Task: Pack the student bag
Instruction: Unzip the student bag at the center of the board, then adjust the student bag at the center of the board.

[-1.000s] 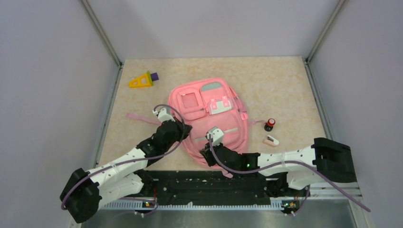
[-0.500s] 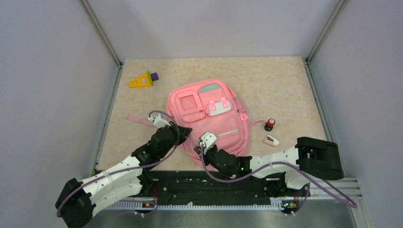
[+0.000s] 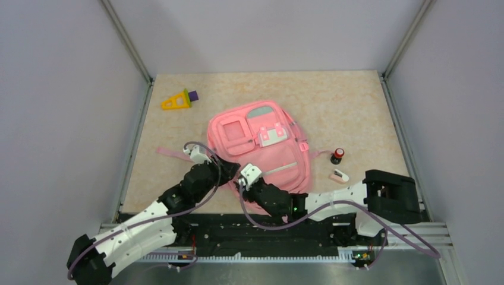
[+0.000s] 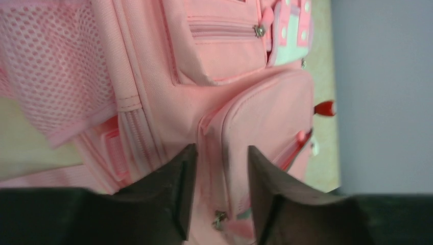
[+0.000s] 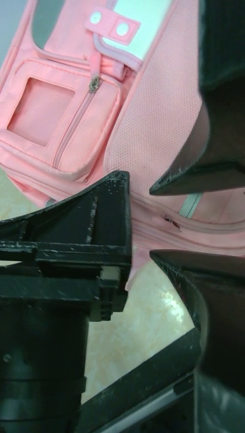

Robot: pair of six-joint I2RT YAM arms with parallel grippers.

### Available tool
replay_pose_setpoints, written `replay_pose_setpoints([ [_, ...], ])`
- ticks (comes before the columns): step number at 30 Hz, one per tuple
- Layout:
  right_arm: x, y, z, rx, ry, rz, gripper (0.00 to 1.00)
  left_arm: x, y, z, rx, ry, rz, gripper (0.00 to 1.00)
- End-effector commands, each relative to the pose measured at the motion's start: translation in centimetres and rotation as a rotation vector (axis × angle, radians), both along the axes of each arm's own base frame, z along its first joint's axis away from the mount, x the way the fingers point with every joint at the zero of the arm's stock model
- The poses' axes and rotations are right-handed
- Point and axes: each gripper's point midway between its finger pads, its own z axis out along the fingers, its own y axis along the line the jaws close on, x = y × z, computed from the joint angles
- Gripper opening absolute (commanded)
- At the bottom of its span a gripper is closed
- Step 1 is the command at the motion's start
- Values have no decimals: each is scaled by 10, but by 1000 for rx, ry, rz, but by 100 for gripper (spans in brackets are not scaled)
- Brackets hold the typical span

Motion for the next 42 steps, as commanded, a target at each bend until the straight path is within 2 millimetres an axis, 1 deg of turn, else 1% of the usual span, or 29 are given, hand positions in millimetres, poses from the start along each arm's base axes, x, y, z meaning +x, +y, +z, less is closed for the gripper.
replay_pose_setpoints([
  [1, -1, 5, 46, 69, -25, 1, 58, -3, 14, 30, 143, -118, -37, 58],
  [2, 0, 3, 46, 85, 4, -9, 69, -2, 20, 37, 177, -147, -25, 66],
  [3, 0, 1, 46, 89, 24, -16, 75, 1, 26, 45, 215, -184, -12, 74],
  [5, 5, -6, 50, 98, 40, -41, 82, 6, 39, 61, 304, -250, 14, 83],
  [7, 12, -16, 58, 118, 55, -82, 86, 10, 46, 77, 401, -297, 7, 86],
  [9, 22, -32, 62, 128, 89, -136, 90, 14, 46, 88, 504, -312, -32, 87],
  [10, 27, -41, 64, 131, 111, -162, 90, 17, 41, 92, 544, -317, -66, 87],
  [11, 32, -50, 64, 134, 134, -180, 91, 18, 32, 97, 576, -333, -125, 87],
  [12, 42, -64, 65, 142, 157, -213, 91, 19, 22, 100, 599, -344, -182, 87],
  [14, 54, -88, 66, 159, 202, -260, 93, 21, 3, 104, 618, -357, -283, 87],
  [15, 61, -103, 65, 168, 221, -288, 93, 21, -6, 105, 617, -358, -325, 87],
  [16, 65, -120, 60, 158, 240, -317, 95, 21, -19, 106, 607, -358, -381, 87],
  [17, 70, -134, 63, 181, 246, -342, 97, 21, -26, 102, 606, -353, -418, 87],
  [19, 81, -167, 62, 194, 260, -410, 99, 16, -49, 102, 600, -377, -552, 86],
  [20, 83, -185, 56, 178, 280, -446, 99, 11, -59, 99, 597, -378, -630, 86],
  [22, 90, -217, 51, 192, 304, -512, 99, 5, -75, 91, 633, -380, -772, 85],
  [23, 92, -232, 49, 201, 316, -546, 99, 3, -80, 84, 673, -385, -827, 85],
  [24, 94, -245, 47, 210, 328, -571, 99, 5, -83, 79, 721, -384, -853, 85],
  [26, 97, -268, 43, 231, 344, -619, 99, 8, -87, 61, 805, -379, -882, 85],
  [29, 99, -281, 33, 230, 380, -639, 99, 8, -95, 44, 864, -382, -914, 85],
  [32, 101, -281, 23, 221, 408, -641, 99, 9, -97, 36, 890, -367, -922, 85],
  [33, 101, -280, 18, 219, 419, -642, 99, 5, -99, 33, 878, -364, -940, 86],
  [35, 102, -280, 8, 209, 444, -651, 99, -9, -107, 28, 856, -380, -1009, 89],
  [38, 102, -279, -5, 207, 475, -668, 99, -27, -114, 15, 893, -404, -1075, 90],
  [40, 101, -279, -7, 212, 481, -669, 99, -31, -114, 6, 946, -401, -1081, 90],
  [42, 101, -278, -4, 220, 477, -661, 99, -26, -109, 0, 1017, -393, -1050, 90],
])
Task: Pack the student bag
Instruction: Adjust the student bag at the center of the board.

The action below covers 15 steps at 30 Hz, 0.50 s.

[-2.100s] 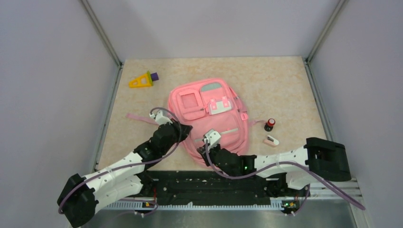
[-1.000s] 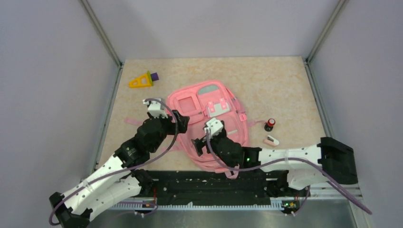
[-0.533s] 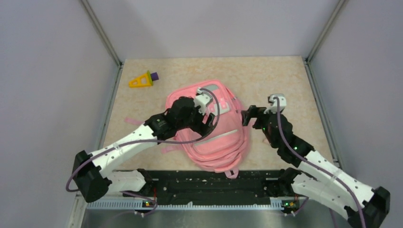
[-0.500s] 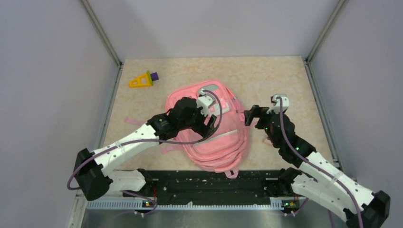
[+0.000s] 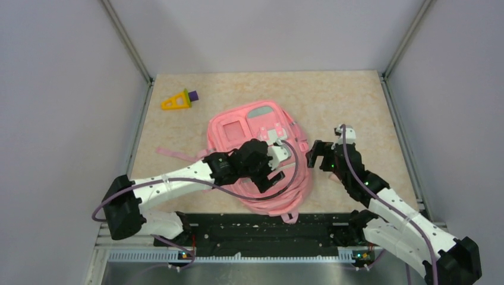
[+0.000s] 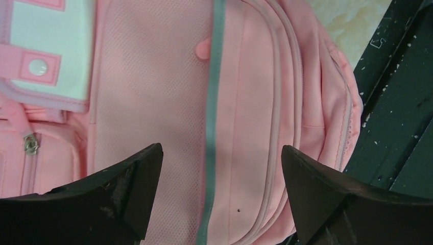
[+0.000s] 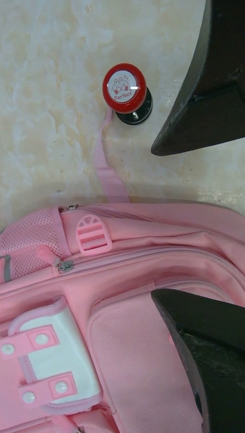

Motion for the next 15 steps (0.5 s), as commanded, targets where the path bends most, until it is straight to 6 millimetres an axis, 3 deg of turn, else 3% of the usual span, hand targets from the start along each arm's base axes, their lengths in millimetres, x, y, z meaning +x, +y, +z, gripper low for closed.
replay_pose_setpoints([
  [1, 2, 3, 10, 48, -23, -2, 99, 2, 0, -14, 86, -80, -4, 90],
  [6, 1, 1, 13, 50, -36, -5, 99, -6, -9, -25, 162, -146, -32, 92],
  [10, 0, 1, 13, 51, -33, -4, 99, 8, -1, -32, 298, -225, 53, 91],
  [15, 0, 1, 13, 54, -35, -5, 98, 13, -1, -30, 304, -235, 101, 60],
])
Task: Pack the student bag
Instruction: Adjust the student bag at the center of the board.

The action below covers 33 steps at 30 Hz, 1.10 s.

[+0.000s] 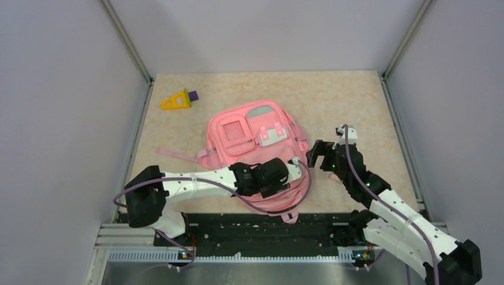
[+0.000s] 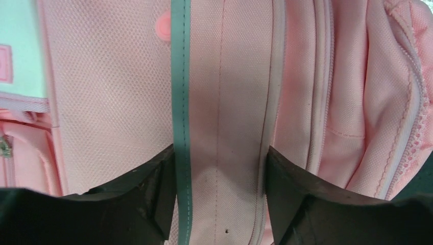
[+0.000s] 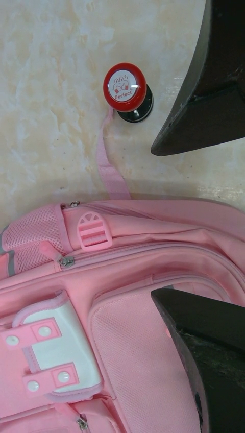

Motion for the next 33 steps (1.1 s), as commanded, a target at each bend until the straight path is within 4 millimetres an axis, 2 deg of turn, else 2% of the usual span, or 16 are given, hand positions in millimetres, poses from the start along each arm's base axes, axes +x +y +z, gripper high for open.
replay_pose_setpoints([
  [1, 3, 1, 13, 36, -34, -5, 98, 21, 1, 29, -32, -102, 86, 58],
  [7, 3, 2, 13, 34, -30, 4, 98, 11, -8, 43, -124, -58, 61, 61],
  [12, 3, 5, 12, 36, -21, 13, 98, 9, -9, 45, -142, -36, 53, 70],
  [16, 3, 6, 11, 33, -13, 17, 98, 10, -8, 47, -171, -14, 53, 72],
  [20, 2, 7, 10, 38, -8, 21, 98, 18, -2, 48, -176, -36, 96, 63],
  [26, 0, 7, 15, 37, -6, 28, 97, 26, 2, 58, -223, -48, 131, 62],
  [30, 0, 2, 22, 16, -17, 18, 97, 31, 6, 53, -208, -50, 154, 58],
  [32, -2, -5, 23, -14, -8, -3, 98, 33, 8, 49, -187, -57, 166, 51],
  [33, -2, -10, 24, -29, -2, -23, 98, 34, 9, 47, -178, -58, 173, 45],
])
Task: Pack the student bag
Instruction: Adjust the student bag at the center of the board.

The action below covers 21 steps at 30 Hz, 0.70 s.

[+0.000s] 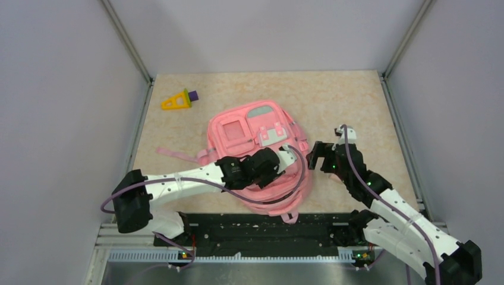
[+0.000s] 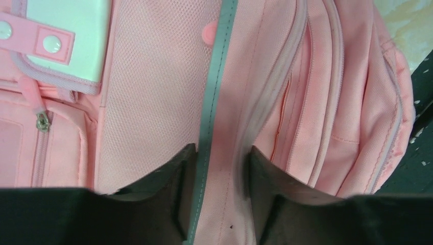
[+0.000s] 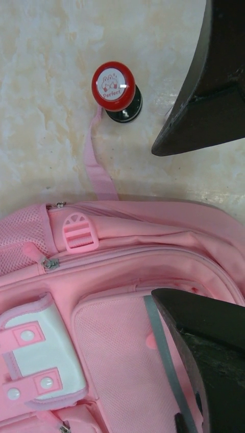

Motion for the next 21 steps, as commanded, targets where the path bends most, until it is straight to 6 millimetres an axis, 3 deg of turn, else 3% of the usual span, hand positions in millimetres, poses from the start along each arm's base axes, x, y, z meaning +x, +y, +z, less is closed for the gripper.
replay_pose_setpoints([
  [1, 6, -18, 29, -44, -40, -74, 98, 23, 5, 10, -13, -76, 88, 37],
  [4, 6, -37, 31, -113, -31, -146, 99, 28, 3, 19, -31, -91, 126, 5],
  [5, 7, -43, 32, -133, -25, -168, 99, 31, 3, 27, -50, -104, 144, 0],
  [11, 14, -69, 35, -161, 5, -269, 99, 42, -5, 88, -245, -107, 225, 0],
  [17, 33, -101, 11, -126, 100, -392, 99, 59, 10, 106, -358, 20, 289, 0],
  [21, 41, -102, -11, -106, 164, -394, 95, 63, 22, 119, -448, -10, 302, 0],
])
